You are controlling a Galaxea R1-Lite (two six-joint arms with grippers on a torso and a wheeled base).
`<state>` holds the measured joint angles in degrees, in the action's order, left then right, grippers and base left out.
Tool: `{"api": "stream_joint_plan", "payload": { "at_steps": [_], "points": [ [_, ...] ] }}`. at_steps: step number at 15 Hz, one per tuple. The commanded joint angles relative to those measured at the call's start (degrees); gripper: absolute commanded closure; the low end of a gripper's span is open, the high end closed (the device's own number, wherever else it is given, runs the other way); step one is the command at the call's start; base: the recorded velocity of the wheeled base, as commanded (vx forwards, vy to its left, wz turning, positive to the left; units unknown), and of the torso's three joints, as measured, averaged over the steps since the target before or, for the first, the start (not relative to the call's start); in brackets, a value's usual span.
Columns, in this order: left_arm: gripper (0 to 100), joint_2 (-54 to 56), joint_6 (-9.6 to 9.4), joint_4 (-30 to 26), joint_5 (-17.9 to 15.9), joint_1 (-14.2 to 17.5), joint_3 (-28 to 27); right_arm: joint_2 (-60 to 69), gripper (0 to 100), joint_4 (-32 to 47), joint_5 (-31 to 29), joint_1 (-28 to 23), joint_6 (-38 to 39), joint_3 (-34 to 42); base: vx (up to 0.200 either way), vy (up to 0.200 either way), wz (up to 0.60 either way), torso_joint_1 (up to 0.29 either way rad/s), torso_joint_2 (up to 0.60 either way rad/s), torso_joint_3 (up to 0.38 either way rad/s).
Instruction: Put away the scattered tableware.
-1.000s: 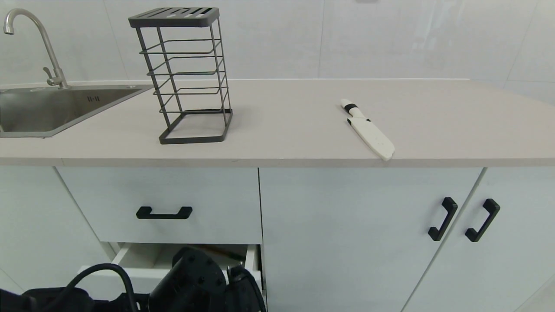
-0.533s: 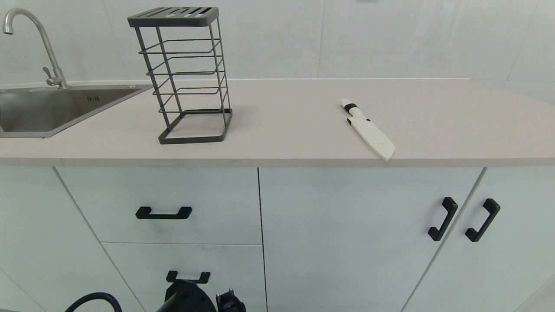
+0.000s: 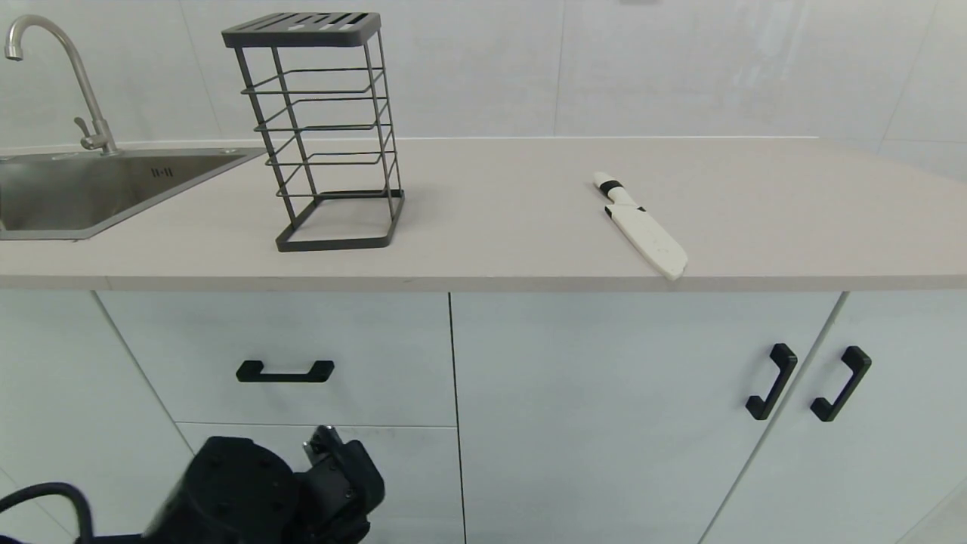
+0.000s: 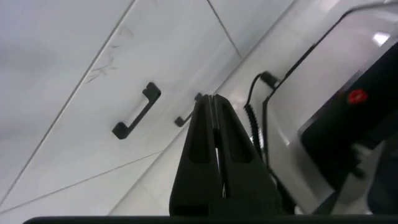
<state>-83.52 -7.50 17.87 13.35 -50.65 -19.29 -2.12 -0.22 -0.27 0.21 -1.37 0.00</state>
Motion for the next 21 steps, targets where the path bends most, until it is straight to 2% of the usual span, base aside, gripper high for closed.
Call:
{"api": "stream_joint_plan", "payload": {
  "at_steps": [1,2,3,4,5,7,8,9,10,11,12,13,14,15,16,17,19,21],
  "points": [
    [100,10.57,1.17,-0.56,-4.21,4.33,2.76,1.15,0,-0.04,0.0,0.41,-0.04,0.0,0.0,0.0,0.0,0.0,0.0,0.0],
    [100,14.61,1.26,-0.56,-9.57,8.82,4.52,1.15,0,-0.04,0.0,0.5,-0.04,0.0,0.0,0.0,0.0,0.0,0.0,0.0],
    [100,15.49,1.34,-0.56,-11.59,10.13,5.05,1.15,0,-0.04,0.0,0.5,-0.04,0.0,0.0,0.0,0.0,0.0,0.0,0.0],
    [100,17.16,1.43,-0.03,-19.59,17.96,7.6,1.15,0,-0.04,0.0,0.5,-0.04,0.0,0.0,0.0,0.0,0.0,0.0,0.0],
    [100,17.51,1.17,1.11,-20.56,20.15,9.27,1.15,0,-0.04,0.0,0.5,-0.04,0.0,0.0,0.0,0.0,0.0,0.0,0.0],
    [100,23.66,1.78,9.64,-20.2,21.12,17.18,1.15,0,-0.04,0.0,0.5,-0.04,0.0,0.0,0.0,0.0,0.0,0.0,0.0],
    [100,29.38,2.31,11.31,-19.59,22.09,19.29,1.15,0,-0.04,0.0,0.5,-0.04,0.0,0.0,0.0,0.0,0.0,0.0,0.0],
    [100,37.73,4.6,9.02,-19.24,24.9,19.11,1.15,0,-0.04,0.0,0.5,-0.04,0.0,0.0,0.0,0.0,0.0,0.0,0.0],
    [100,41.95,5.3,8.06,-19.24,26.83,19.11,1.15,0,-0.04,0.0,0.5,-0.04,0.0,0.0,0.0,0.0,0.0,0.0,0.0],
    [100,55.39,5.74,3.22,-19.24,32.99,19.2,1.15,0,-0.04,0.0,0.41,-0.04,0.0,0.0,0.0,0.0,0.0,0.0,0.0],
    [100,61.81,5.74,0.15,-19.33,35.45,19.02,1.24,0,-0.04,0.0,0.41,-0.04,0.0,0.0,0.0,0.0,0.0,0.0,0.0],
    [100,73.06,5.65,-7.32,-19.41,39.4,19.11,1.33,0,-0.04,0.0,0.41,-0.04,0.0,0.0,0.0,0.0,0.0,0.0,0.0],
    [100,78.77,5.74,-14.27,-19.15,40.63,19.2,1.42,0,-0.04,0.0,0.32,-0.04,0.0,0.0,0.0,0.0,0.0,0.0,0.0],
    [100,77.72,7.94,-15.32,-19.15,40.63,19.2,1.42,0,-0.13,0.0,0.14,-0.04,0.0,0.0,0.0,0.0,0.0,0.0,0.0],
    [100,77.72,8.55,-15.15,-19.15,41.07,19.2,1.68,0,-0.13,0.0,0.06,-0.04,0.0,0.0,0.0,0.0,0.0,0.0,0.0],
    [100,77.72,7.85,-15.32,-19.06,41.95,19.2,1.77,0,-0.13,0.0,0.06,-0.13,0.0,0.0,0.0,0.0,0.0,0.0,0.0],
    [100,77.72,8.9,-18.14,-15.99,43.44,19.2,1.86,0,-0.13,-0.08,0.06,-0.04,0.0,0.0,0.0,0.0,0.0,0.0,0.0],
    [100,77.8,7.41,-17.96,-15.55,44.85,19.2,1.86,0,-0.13,-0.17,0.06,-0.39,0.0,0.0,0.0,0.0,0.0,0.0,0.0]
  ]
}}
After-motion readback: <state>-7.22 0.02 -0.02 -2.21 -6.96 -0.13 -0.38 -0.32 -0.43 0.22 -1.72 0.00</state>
